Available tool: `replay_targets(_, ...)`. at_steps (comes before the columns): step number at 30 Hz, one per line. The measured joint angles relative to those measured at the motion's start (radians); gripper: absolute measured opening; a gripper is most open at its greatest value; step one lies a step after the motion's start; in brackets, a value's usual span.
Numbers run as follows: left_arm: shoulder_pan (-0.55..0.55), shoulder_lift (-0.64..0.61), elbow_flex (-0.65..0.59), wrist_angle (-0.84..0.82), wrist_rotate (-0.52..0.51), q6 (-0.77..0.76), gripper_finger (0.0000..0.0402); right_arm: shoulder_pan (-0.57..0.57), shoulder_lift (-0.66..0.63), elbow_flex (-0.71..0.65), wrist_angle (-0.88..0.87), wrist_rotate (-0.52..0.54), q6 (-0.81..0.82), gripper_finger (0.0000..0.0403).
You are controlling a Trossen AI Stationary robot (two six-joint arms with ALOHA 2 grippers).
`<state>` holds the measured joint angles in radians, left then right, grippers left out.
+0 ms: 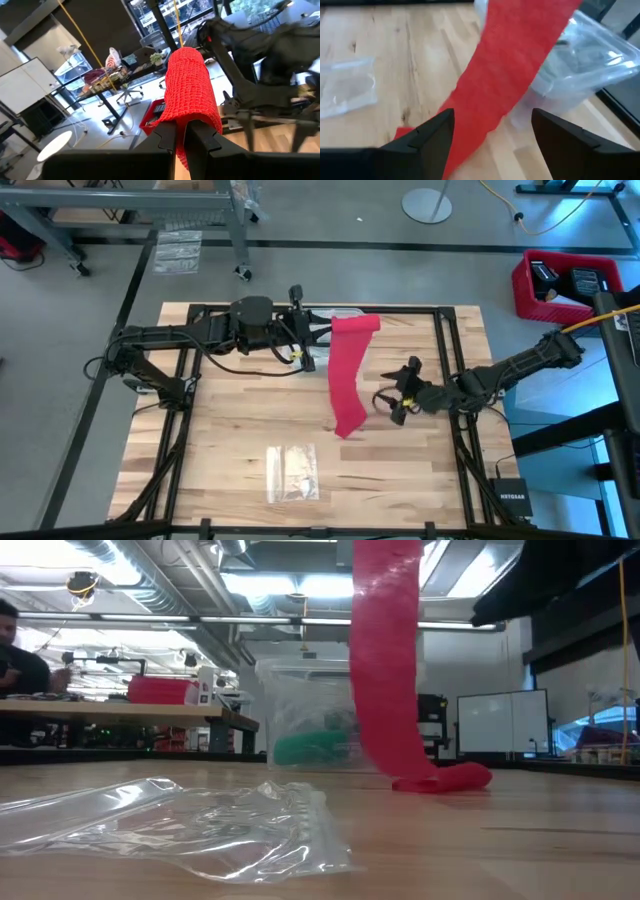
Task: Roll bandage
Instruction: Roll the red bandage
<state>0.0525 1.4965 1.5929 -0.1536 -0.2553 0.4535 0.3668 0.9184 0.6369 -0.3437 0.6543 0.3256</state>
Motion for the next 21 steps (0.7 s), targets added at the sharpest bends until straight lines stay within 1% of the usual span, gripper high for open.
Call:
replay_targets(2, 0.000, 0.000, 0.000, 0.000, 0.001, -0.001, 0.0011, -0.066, -0.043, -0.055, 0.118, -0.052, -0.079, 0.0271)
replay_targets(4, 0.000, 0.000, 0.000, 0.000, 0.001, -0.003, 0.0011, -0.142, -0.079, -0.104, 0.228, -0.135, -0.148, 0.0271)
replay_targets(7, 0.000, 0.000, 0.000, 0.000, 0.022, -0.013, 0.0011, -0.257, -0.087, -0.150, 0.366, -0.274, -0.228, 0.0271)
replay_targets(12, -0.001, 0.000, 0.000, 0.012, 0.139, -0.059, 0.0011, -0.385, -0.051, -0.172, 0.485, -0.474, -0.301, 0.0271)
replay_targets(14, -0.008, 0.000, 0.000, 0.021, 0.155, -0.073, 0.0011, -0.412, -0.026, -0.173, 0.514, -0.553, -0.335, 0.0271)
replay_targets(15, -0.013, 0.000, 0.000, 0.025, 0.156, -0.075, 0.0011, -0.421, -0.014, -0.173, 0.527, -0.569, -0.354, 0.0271)
replay_targets(19, -0.039, 0.000, 0.000, 0.042, 0.156, -0.068, 0.0011, -0.451, 0.016, -0.174, 0.560, -0.574, -0.382, 0.0271)
replay_targets(21, -0.050, 0.000, 0.000, 0.042, 0.156, -0.049, 0.0011, -0.456, 0.025, -0.174, 0.590, -0.620, -0.379, 0.0271)
